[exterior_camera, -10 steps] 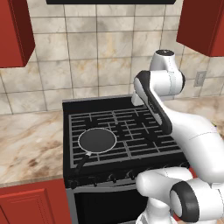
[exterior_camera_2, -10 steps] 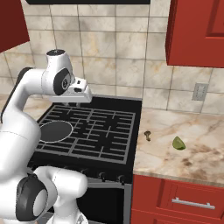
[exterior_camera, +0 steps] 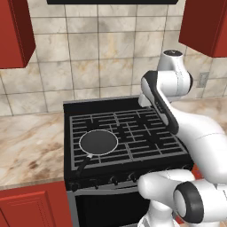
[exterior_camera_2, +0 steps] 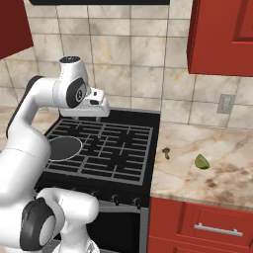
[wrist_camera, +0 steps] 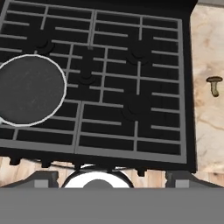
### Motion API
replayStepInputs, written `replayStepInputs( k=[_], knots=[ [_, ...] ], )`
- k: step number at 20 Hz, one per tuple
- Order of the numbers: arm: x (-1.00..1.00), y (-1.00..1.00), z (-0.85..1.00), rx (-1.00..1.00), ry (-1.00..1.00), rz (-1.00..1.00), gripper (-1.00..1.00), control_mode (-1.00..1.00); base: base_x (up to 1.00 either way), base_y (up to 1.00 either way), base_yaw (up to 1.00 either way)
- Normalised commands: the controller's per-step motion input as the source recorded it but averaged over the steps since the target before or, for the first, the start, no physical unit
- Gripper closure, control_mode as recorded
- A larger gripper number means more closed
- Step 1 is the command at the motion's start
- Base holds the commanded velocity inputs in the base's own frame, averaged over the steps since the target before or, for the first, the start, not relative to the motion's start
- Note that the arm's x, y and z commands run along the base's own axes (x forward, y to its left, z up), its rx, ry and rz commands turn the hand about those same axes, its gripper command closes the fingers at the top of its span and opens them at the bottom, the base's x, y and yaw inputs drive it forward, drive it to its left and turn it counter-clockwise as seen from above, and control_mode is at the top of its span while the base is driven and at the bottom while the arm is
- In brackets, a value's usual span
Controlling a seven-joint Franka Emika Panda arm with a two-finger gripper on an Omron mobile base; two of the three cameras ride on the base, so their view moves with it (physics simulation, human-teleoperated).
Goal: Put the mushroom and lemon wedge in the pan. Then turn on the front left burner and set the heat to medium.
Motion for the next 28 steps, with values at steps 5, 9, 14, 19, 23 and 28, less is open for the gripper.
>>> replayStepInputs(
  k=[5,9,14,19,23,28],
  knots=[
    [0.02,-0.35,-0.05,0.0,0.01,0.0,-1.0,-1.0,0.0,0.0,0.0],
    [0.14,-0.42,-0.16,0.0,0.0,0.0,-1.0,-1.0,0.0,0.0,0.0],
    [0.21,-0.35,-0.09,0.01,0.0,0.0,-1.0,-1.0,0.0,0.0,0.0],
    [0.62,-0.39,-0.35,-0.01,0.14,-0.17,-1.0,-1.0,0.0,0.0,0.0],
    [0.56,-0.25,-0.36,-0.07,0.1,-0.26,-1.0,-1.0,0.0,0.0,0.0],
    [0.46,-0.23,-0.04,0.02,0.14,-0.08,-1.0,-1.0,0.0,0.0,0.0]
  ],
)
